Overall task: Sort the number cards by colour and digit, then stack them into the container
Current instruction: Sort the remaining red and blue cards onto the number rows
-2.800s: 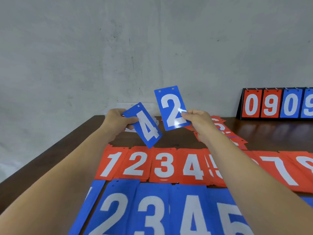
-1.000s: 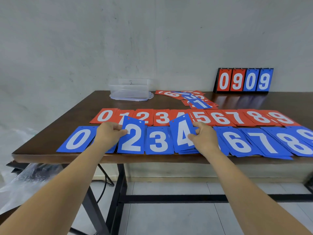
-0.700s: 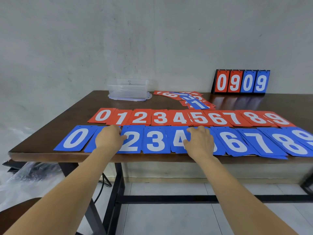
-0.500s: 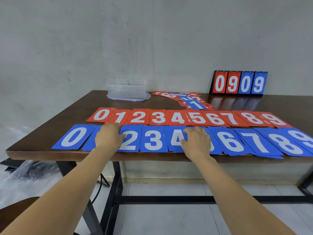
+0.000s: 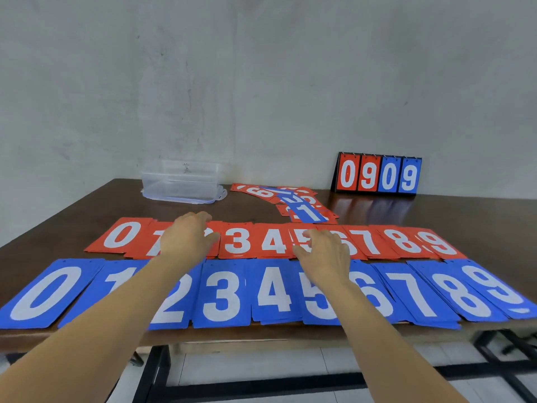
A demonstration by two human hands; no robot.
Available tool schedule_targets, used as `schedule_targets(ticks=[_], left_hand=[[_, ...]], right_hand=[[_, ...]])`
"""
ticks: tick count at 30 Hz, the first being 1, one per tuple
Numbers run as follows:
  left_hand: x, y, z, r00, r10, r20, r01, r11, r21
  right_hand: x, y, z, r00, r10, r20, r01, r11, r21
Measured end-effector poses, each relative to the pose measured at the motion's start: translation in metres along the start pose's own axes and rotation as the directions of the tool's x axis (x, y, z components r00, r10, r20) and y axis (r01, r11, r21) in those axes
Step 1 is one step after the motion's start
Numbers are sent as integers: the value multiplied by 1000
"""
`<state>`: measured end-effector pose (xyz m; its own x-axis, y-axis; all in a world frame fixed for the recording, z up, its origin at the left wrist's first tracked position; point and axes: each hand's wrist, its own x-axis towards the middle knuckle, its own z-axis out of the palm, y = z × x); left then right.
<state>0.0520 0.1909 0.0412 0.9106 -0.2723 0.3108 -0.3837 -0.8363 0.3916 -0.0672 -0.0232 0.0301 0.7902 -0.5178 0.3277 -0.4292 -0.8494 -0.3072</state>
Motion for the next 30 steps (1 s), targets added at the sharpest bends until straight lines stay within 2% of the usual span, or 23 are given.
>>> schedule_targets(ticks=[8, 17, 21, 26, 30], left_hand=[[87, 34, 25, 998, 67, -9, -68, 996, -65], [143, 76, 79, 989, 91, 117, -76, 990, -122], [161, 104, 103, 979, 111, 171, -86, 985, -148], [186, 137, 140, 949, 152, 277, -105, 979, -177], [205, 160, 169, 936, 140, 324, -119, 989, -85]], right_hand=[[79, 30, 0, 995, 86, -44, -89, 993, -71], [136, 76, 10, 973, 231, -14, -232, 970, -79], [166, 95, 13, 976, 218, 25, -215, 972, -97], [211, 121, 31, 972, 180, 150, -170, 983, -74], [245, 135, 53, 956, 111, 270, -98, 993, -63]])
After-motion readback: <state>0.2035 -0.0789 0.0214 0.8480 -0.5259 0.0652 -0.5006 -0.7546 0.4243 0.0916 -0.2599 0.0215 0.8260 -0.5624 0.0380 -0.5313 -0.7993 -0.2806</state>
